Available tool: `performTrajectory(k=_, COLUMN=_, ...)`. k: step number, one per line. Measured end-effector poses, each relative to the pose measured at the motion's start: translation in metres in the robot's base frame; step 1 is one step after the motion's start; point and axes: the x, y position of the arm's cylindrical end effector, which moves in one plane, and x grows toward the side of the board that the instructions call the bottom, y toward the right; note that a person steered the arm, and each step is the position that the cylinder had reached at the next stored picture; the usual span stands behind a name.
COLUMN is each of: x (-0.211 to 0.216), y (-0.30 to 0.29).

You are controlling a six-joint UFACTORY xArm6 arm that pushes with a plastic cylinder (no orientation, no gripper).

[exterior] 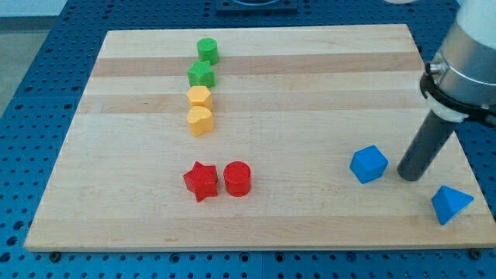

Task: Place the blue cube parallel to the right of the red circle

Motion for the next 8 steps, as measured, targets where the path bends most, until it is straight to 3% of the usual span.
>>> performTrajectory(k=3, x=0.021, y=-0.066)
performTrajectory(k=5, x=-0.001, y=0.004)
performTrajectory(k=6, x=-0.014, y=-0.009)
performTrajectory(k=8, x=0.015, y=-0.061)
